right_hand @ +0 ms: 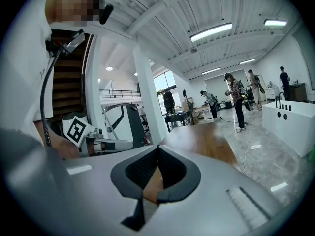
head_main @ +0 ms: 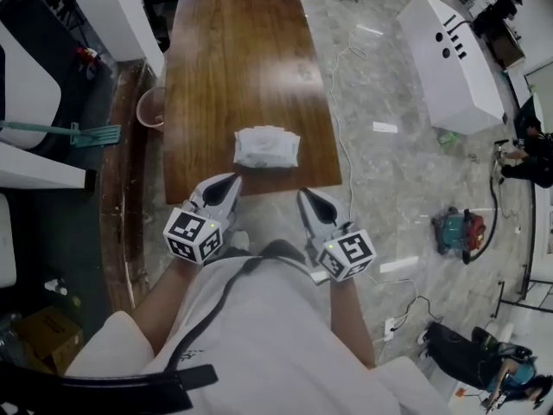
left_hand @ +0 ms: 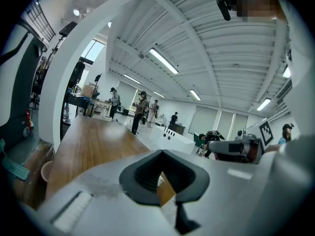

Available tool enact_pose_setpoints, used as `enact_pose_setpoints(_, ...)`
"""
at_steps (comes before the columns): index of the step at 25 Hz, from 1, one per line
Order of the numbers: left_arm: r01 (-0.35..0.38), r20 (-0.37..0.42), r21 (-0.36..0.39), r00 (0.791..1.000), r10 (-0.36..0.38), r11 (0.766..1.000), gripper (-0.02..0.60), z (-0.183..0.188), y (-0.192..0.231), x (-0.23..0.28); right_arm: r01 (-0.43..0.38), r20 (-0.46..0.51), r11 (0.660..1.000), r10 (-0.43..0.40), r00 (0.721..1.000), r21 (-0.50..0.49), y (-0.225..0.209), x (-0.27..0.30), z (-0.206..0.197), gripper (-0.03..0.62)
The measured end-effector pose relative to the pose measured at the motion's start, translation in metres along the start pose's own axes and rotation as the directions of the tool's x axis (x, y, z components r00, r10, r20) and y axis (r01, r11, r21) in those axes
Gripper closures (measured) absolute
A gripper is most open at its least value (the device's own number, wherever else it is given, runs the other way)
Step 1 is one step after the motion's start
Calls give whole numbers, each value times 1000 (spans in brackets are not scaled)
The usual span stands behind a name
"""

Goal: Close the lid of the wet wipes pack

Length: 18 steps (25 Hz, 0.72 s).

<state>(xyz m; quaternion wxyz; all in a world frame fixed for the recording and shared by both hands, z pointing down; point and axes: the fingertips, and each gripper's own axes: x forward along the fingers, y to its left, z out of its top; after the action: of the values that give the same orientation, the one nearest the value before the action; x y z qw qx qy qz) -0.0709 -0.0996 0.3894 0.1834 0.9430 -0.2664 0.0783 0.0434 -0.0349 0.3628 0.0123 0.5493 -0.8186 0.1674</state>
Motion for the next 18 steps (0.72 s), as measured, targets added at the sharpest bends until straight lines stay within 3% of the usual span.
enact_pose_setpoints(7,-32,-19,-34,999,32,999,578,-4,23,4,-35,-16,999,35,999,5,-5,25,5,585)
enact_pose_setpoints(14,-89,-29,10,996,90,996,578,-2,22,22,-90,-35,996,91,995,20,-24,33,2,585)
enact_pose_setpoints(18,-138,-5,-5,990,138,990,578,8,16,33,-140,-64,990,139,988,-15,-43,36,5,585)
